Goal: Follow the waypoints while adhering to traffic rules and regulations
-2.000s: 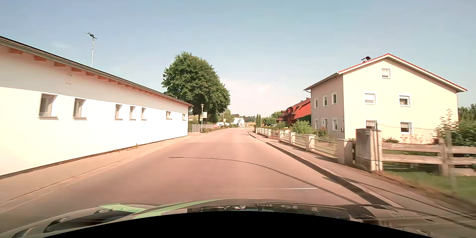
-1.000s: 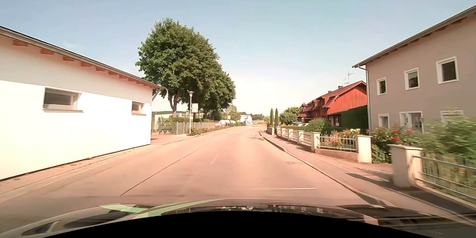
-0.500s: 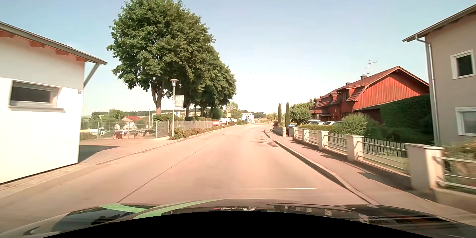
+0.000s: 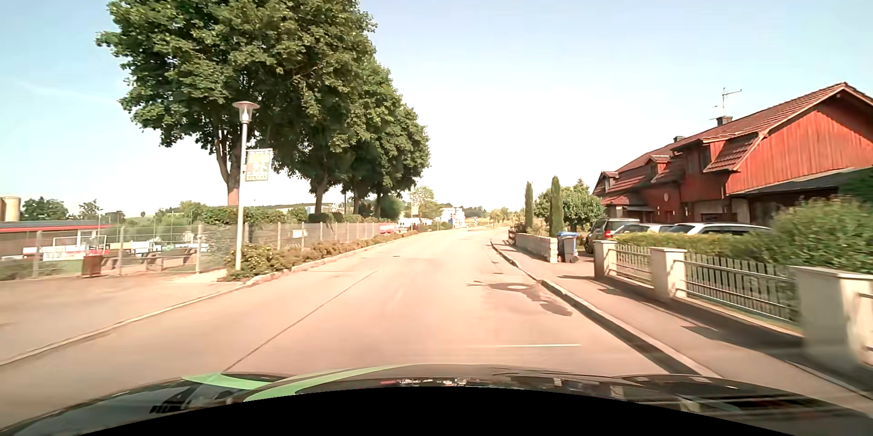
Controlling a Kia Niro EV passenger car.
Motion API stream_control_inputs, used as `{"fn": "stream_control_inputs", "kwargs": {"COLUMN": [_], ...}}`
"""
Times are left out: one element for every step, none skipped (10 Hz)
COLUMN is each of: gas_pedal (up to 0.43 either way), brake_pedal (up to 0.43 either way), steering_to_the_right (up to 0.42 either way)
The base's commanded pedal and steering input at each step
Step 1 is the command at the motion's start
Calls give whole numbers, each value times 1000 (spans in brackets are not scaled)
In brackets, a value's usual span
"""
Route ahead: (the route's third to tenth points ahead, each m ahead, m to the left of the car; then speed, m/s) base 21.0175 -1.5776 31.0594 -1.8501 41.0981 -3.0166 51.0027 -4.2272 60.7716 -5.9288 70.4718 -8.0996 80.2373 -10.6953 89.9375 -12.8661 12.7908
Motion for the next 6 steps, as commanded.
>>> {"fn": "stream_control_inputs", "kwargs": {"gas_pedal": [98, 98, 98, 98, 110, 110], "brake_pedal": [0, 0, 0, 0, 0, 0], "steering_to_the_right": [17, 19, 19, 16, 12, 10]}}
